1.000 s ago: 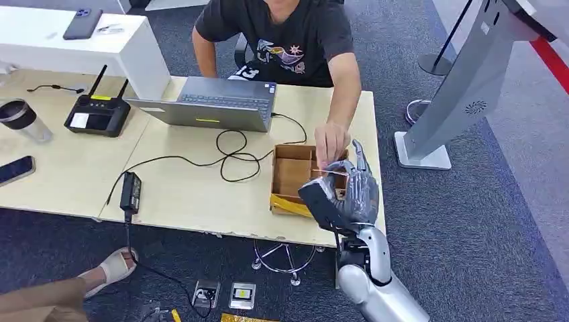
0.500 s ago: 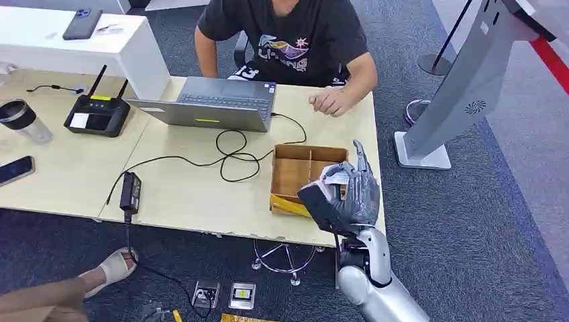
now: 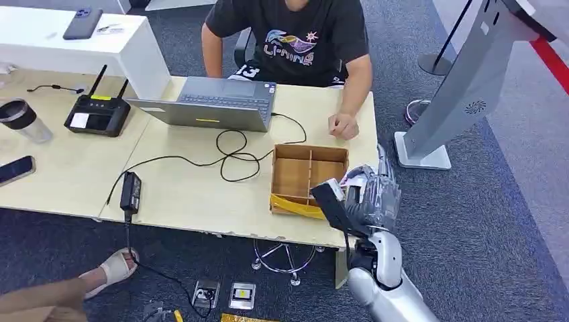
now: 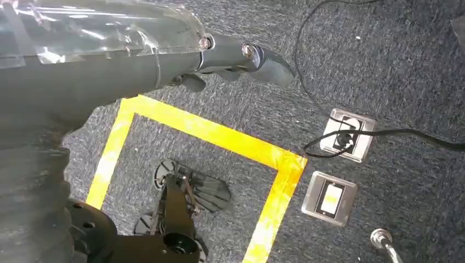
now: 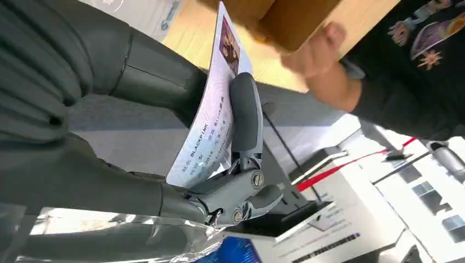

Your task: Pass the card to the sensor for recognition and then transmit it.

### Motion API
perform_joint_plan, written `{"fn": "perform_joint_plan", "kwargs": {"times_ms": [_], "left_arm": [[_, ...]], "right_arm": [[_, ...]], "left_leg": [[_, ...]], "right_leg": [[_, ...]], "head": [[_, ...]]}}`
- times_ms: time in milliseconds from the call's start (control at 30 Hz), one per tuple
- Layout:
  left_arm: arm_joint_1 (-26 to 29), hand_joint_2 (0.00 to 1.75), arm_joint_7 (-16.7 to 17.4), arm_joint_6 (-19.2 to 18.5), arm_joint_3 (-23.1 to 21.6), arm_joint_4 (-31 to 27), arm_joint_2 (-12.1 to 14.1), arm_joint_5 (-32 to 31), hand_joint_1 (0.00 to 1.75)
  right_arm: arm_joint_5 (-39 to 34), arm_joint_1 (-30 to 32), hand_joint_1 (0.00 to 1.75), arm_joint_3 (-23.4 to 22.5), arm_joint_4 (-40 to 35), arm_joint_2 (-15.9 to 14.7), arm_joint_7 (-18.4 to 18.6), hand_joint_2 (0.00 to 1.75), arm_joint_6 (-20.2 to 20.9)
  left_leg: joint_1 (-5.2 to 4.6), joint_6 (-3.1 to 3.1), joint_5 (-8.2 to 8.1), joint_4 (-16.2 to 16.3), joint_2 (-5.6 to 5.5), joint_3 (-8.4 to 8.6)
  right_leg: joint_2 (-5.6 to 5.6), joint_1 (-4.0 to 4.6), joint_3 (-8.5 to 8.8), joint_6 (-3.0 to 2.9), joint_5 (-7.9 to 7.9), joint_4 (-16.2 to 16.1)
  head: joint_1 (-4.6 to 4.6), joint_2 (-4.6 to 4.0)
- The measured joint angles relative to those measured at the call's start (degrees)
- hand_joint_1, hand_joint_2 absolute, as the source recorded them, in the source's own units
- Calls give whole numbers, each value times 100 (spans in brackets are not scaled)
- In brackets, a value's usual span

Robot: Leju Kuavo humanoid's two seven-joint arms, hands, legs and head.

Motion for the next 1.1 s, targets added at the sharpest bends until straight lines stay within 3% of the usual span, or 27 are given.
{"fn": "perform_joint_plan", "kwargs": {"times_ms": [67, 167, 433, 600, 833, 1100], "left_arm": [[1, 175, 0, -2, -13, 0, 2, -11, 0], [4, 175, 0, -20, -35, 0, 26, -83, 0], [2, 175, 0, -31, -35, 0, 46, -103, 0], [0, 175, 0, 33, -35, 0, 46, -70, 0], [-4, 175, 37, 135, -35, 2, 46, -52, 0], [-6, 175, 81, 207, -33, 7, 46, 2, 0]], "right_arm": [[181, 40, 175, -120, 52, -48, 166, 175, -33], [494, 341, 175, -763, 166, -230, 381, 175, -44], [490, 595, 175, -1045, 321, -332, 409, 175, -41], [497, 642, 175, -1034, 575, -260, 234, 175, -22], [302, 646, 175, -678, 1138, 122, -172, 175, -22], [212, 631, 175, -232, 1650, 502, -234, 175, 72]], "left_leg": [[0, 0, 0, 0, 1, 0], [-1, 0, 0, 1, 2, 0], [0, 0, -1, 0, 4, 0], [1, 0, -1, 0, 4, -1], [3, 0, 0, -1, 4, -2], [3, 0, 0, -1, 4, -2]], "right_leg": [[0, 0, -1, 0, 0, 0], [1, -1, -1, 0, 0, -1], [1, 0, -1, 0, 0, -1], [1, 1, 0, 0, 0, 0], [1, 4, 0, 0, 0, 1], [0, 4, 0, -1, -1, 0]], "head": [[0, 0], [0, 0], [-2, 0], [0, 0], [0, 0], [0, 0]]}}
